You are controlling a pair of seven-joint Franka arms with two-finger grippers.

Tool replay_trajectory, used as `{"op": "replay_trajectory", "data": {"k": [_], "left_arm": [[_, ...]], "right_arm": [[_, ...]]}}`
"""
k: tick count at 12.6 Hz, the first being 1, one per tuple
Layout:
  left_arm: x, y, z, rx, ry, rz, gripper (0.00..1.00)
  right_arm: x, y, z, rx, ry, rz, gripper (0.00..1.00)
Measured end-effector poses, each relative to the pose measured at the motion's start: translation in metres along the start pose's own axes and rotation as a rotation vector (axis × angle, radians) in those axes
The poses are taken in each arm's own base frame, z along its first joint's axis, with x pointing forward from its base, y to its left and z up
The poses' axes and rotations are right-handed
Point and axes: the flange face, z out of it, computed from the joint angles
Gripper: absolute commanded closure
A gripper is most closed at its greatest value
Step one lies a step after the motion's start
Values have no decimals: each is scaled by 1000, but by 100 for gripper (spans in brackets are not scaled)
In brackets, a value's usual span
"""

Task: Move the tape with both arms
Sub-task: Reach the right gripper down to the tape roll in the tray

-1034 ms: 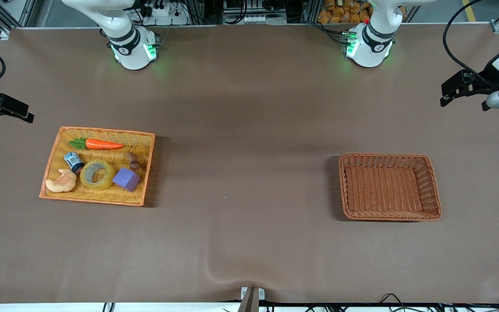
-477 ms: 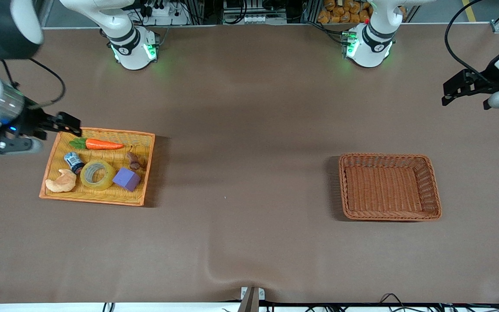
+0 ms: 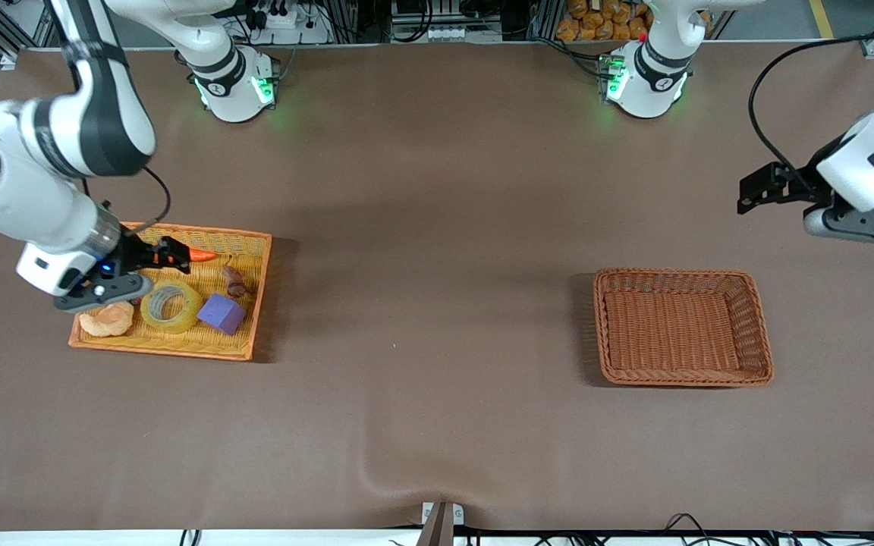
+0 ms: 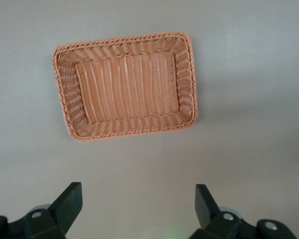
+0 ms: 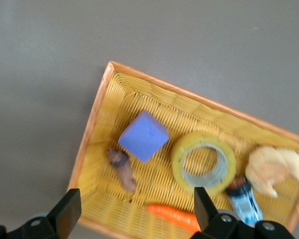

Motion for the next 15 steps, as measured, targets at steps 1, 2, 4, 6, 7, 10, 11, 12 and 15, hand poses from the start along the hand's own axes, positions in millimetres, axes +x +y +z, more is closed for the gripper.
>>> {"op": "replay_trajectory", "data": {"k": [1, 2, 4, 6, 7, 10, 11, 12, 15], "left_arm": [[4, 0, -1, 0, 9, 0, 0], [6, 0, -4, 0, 18, 1, 0], [6, 0, -10, 0, 34, 1, 0], [8, -3, -12, 1, 49, -4, 0], [10, -7, -12, 2, 58, -9, 0], [15, -15, -10, 3, 79, -18, 0], [15, -15, -11, 3, 82, -18, 0], [15, -15, -12, 3, 84, -18, 0], [15, -15, -14, 3, 89, -19, 0]], "right_arm": [[4, 4, 24, -1, -6, -29, 0], [6, 13, 48, 0, -15, -60, 0], [3, 49, 88, -3, -18, -122, 0], [-3, 77, 114, -7, -15, -145, 0], [-3, 80, 126, -8, -17, -171, 0], [-4, 76, 149, 7, -43, -254, 0], [-5, 75, 153, 14, -54, -287, 0], [-8, 74, 156, 20, -62, -322, 0], [-19, 80, 161, 53, -114, -353, 0]]}}
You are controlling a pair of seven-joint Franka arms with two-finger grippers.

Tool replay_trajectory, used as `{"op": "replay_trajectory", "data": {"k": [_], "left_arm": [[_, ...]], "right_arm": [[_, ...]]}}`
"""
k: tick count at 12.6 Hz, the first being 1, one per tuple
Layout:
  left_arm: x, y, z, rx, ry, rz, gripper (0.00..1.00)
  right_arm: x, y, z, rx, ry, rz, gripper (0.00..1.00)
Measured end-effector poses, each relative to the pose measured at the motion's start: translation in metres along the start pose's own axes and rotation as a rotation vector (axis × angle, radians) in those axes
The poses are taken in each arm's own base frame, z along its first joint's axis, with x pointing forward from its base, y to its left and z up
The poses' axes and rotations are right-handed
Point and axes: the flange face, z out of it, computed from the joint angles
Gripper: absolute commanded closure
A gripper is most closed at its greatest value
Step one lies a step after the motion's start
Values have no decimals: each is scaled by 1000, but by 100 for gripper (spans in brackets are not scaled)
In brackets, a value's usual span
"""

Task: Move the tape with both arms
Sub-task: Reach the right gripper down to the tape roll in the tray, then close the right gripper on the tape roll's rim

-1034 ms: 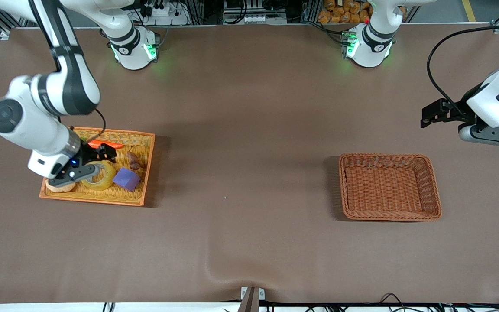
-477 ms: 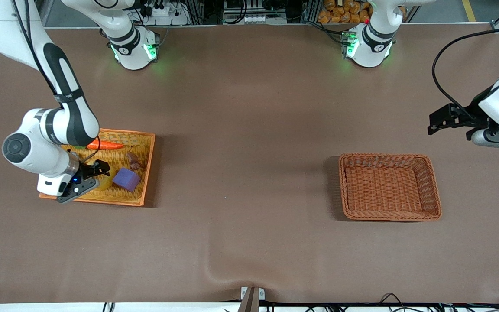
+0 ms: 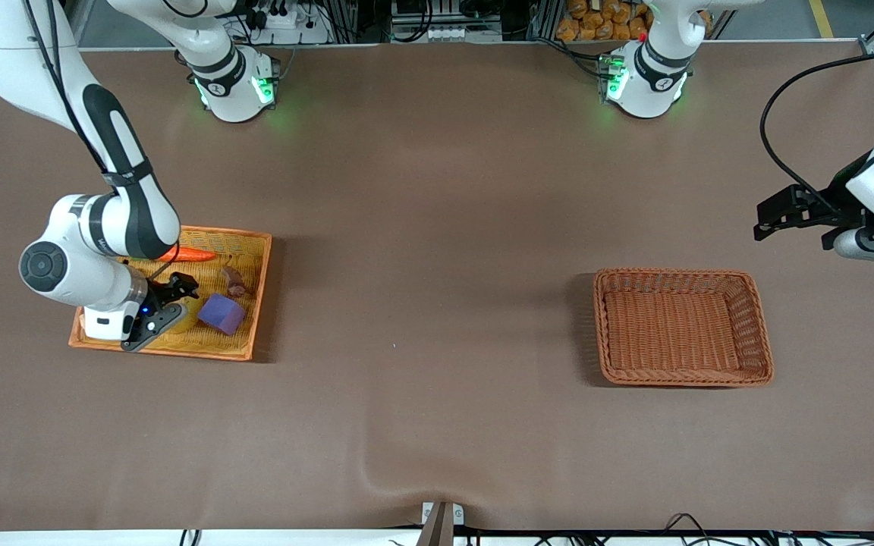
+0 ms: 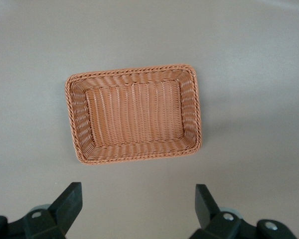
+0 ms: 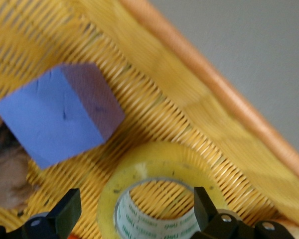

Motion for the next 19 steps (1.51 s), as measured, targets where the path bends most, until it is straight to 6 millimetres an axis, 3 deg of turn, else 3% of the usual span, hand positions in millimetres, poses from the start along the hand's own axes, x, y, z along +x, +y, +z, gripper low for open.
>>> {"op": "replay_trajectory", "data": {"k": [2, 5, 8, 9, 10, 11, 12, 15, 19], "left_arm": [[-2, 0, -5, 1, 4, 0, 0], [-6, -2, -8, 0, -12, -5, 0], [-7, -4, -7, 0, -21, -8, 0], [-7, -4, -7, 0, -21, -8, 0], [-7, -4, -7, 0, -21, -8, 0], [-7, -4, -7, 0, -22, -8, 0], [-7, -4, -7, 0, -22, -8, 0], [-8, -4, -8, 0, -23, -8, 0], [-9, -3, -8, 0, -28, -7, 0]], "right_arm": [[-5, -1, 3, 26, -26, 2, 0], [-5, -6, 8, 47, -47, -3, 21], [-4, -6, 17, 42, -42, -4, 25], [-3, -4, 24, 30, -31, -3, 34], [-4, -3, 32, 24, -26, -3, 57], [-4, -4, 38, 25, -28, -5, 88], [-3, -5, 39, 28, -30, -7, 100], [-1, -8, 26, 38, -39, -13, 100], [14, -25, -44, 61, -65, -11, 100]]}}
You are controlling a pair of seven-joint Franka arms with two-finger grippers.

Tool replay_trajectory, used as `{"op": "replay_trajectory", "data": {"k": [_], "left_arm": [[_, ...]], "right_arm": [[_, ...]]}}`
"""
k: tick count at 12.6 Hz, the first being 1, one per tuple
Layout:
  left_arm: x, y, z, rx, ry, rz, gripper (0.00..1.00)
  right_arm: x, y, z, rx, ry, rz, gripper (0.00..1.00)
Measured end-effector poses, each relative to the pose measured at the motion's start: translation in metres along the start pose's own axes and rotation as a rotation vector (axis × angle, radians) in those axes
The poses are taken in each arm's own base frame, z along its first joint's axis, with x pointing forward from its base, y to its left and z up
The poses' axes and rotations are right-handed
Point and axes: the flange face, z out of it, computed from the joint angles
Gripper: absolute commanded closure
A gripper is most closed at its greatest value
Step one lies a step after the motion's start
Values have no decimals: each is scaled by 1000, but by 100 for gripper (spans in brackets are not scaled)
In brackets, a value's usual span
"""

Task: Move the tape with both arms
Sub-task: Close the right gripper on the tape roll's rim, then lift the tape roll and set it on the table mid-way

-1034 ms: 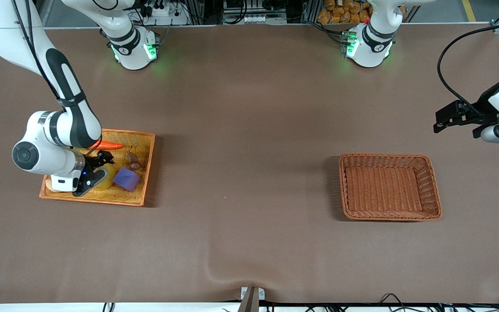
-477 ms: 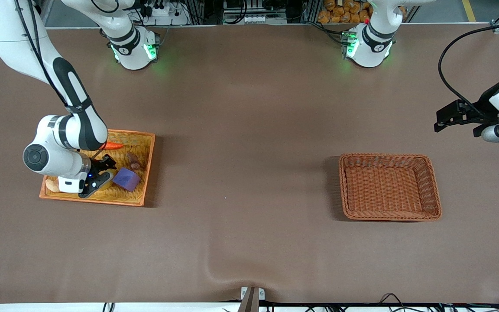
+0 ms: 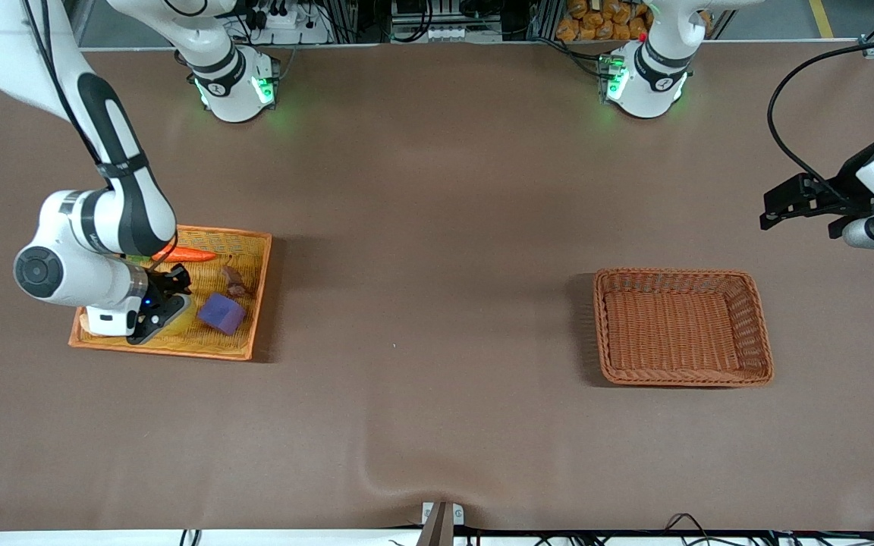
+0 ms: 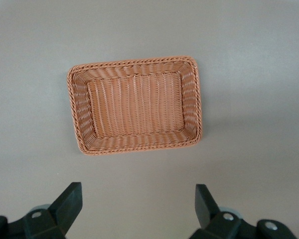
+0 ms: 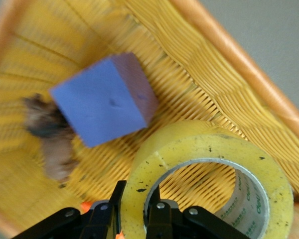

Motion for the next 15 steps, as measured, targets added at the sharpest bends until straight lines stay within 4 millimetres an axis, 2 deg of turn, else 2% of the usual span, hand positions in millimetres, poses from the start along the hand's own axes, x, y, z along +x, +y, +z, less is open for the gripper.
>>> {"op": "replay_trajectory", "data": {"k": [2, 4, 5, 6, 7, 8, 9, 10, 11, 13, 14, 15], "left_arm": [[0, 0, 0, 0, 0, 0, 0], [0, 0, 0, 0, 0, 0, 0], [0, 1, 0, 0, 0, 1, 0], [0, 2, 0, 0, 0, 3, 0], [0, 3, 0, 0, 0, 5, 0], [0, 4, 0, -1, 0, 7, 0], [0, 5, 0, -1, -1, 8, 0], [0, 5, 0, -1, -1, 8, 0], [0, 5, 0, -1, -1, 8, 0], [0, 8, 0, -1, -1, 14, 0], [0, 11, 0, -1, -2, 20, 0], [0, 15, 0, -2, -2, 26, 0]], "right_arm": [[17, -26, -48, 10, -25, 20, 100], [43, -64, -103, 4, -38, 49, 100], [61, -90, -124, -12, -23, 61, 100], [84, -124, -137, -29, -3, 78, 100], [109, -171, -143, -33, 17, 101, 100], [133, -225, -143, -18, 41, 138, 100], [154, -269, -137, 12, 69, 191, 100], [173, -303, -126, 32, 90, 239, 100], [195, -332, -109, 39, 119, 282, 100], [240, -384, -61, 38, 165, 368, 100], [255, -402, -34, 36, 162, 389, 100], [267, -410, -10, 33, 156, 402, 100]]}}
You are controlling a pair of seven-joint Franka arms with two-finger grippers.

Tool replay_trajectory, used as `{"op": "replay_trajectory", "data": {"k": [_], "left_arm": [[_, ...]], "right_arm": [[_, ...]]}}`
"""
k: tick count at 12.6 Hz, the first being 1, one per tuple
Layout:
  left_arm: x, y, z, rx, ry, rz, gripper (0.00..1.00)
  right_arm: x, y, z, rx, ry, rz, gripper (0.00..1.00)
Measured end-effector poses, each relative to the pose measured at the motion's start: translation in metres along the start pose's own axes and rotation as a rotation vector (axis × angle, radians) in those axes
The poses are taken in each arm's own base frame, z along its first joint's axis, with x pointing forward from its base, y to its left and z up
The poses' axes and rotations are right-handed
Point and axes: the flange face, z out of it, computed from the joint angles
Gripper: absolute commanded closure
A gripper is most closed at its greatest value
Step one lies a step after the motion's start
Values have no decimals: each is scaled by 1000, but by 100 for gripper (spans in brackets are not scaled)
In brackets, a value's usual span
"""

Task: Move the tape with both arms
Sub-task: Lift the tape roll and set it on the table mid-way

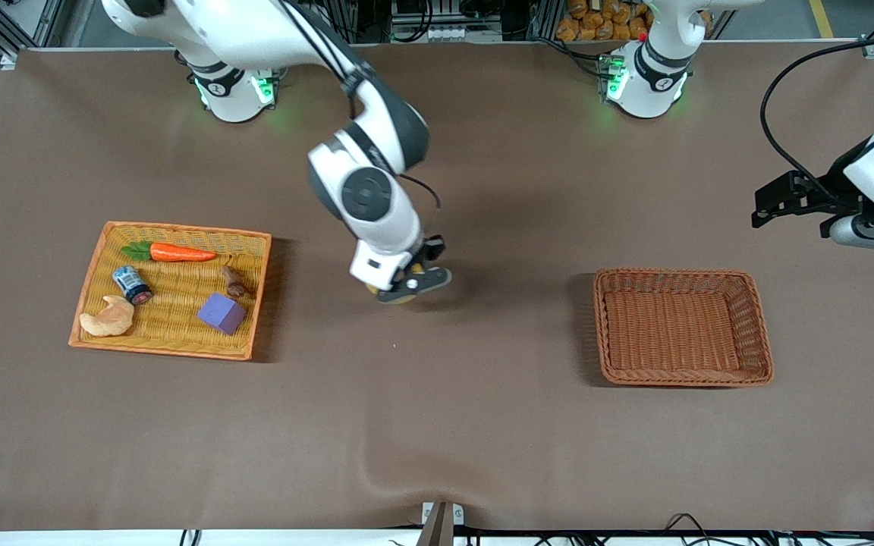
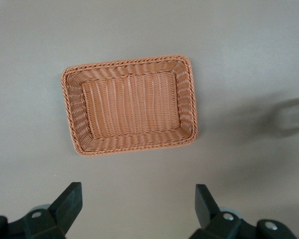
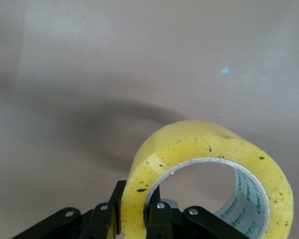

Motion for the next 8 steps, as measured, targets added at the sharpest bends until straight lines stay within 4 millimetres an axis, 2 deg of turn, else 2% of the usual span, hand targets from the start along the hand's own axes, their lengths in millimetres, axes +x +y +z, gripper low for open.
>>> {"op": "replay_trajectory", "data": {"k": [3, 4, 5, 6, 7, 8], "left_arm": [[0, 5, 0, -1, 0, 8, 0], [0, 2, 0, -1, 0, 3, 0], [0, -3, 0, 0, 0, -4, 0], [-1, -9, -1, 0, 0, -15, 0], [-1, -17, -1, 0, 0, -29, 0], [-2, -23, -1, 0, -1, -39, 0]], "right_arm": [[3, -11, 45, -9, -6, 12, 100], [0, -17, 59, -13, -10, 13, 89], [-3, -21, 72, -18, -18, 12, 85], [-4, -22, 80, -21, -22, 12, 67], [-4, -22, 83, -22, -23, 13, 36], [-2, -22, 81, -21, -19, 15, 24]]}}
